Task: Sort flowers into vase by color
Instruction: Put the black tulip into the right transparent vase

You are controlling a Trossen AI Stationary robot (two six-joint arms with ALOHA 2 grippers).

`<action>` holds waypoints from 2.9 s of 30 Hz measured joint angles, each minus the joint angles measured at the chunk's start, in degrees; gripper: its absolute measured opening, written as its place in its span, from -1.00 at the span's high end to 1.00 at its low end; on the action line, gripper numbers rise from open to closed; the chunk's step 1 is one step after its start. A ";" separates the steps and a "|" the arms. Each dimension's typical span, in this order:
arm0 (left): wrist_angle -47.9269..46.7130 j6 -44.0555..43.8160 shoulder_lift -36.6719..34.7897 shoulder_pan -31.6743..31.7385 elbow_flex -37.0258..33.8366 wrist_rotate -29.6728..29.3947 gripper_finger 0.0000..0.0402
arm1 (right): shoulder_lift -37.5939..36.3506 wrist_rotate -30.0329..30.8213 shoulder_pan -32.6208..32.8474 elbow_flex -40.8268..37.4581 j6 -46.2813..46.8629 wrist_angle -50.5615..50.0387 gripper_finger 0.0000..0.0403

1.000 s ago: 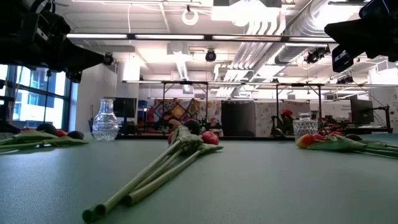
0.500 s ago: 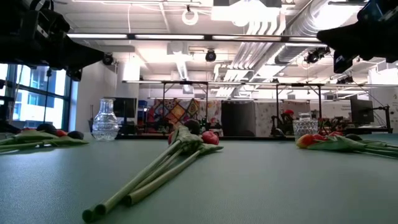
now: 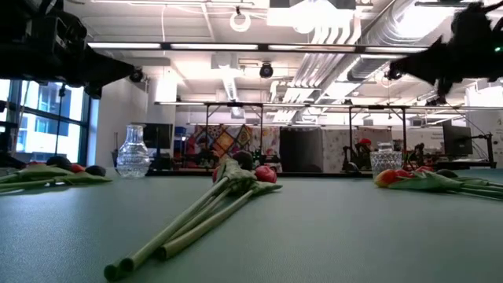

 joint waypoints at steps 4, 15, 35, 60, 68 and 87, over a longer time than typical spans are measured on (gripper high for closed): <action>0.14 -5.47 0.00 0.00 0.00 -4.12 1.00 | 0.13 1.82 0.00 0.23 11.41 -7.86 1.00; 0.60 -11.15 2.33 0.07 -0.02 -12.55 0.91 | 6.17 -5.20 -2.28 3.80 31.13 -12.38 1.00; 6.28 -9.25 11.80 -0.50 -0.02 -10.69 0.68 | 27.16 -7.04 -12.34 28.67 10.76 -17.68 1.00; 7.48 -2.84 13.29 2.01 -0.02 -18.71 0.69 | 43.92 -37.02 -29.14 30.55 53.79 -56.38 0.18; 7.99 -6.51 13.55 2.01 0.02 -21.02 0.69 | 48.98 -51.93 -30.00 30.55 66.75 -63.54 0.42; -0.74 -15.36 14.43 1.86 0.02 -12.02 0.69 | 63.72 -31.93 -28.79 30.44 61.69 -66.18 0.65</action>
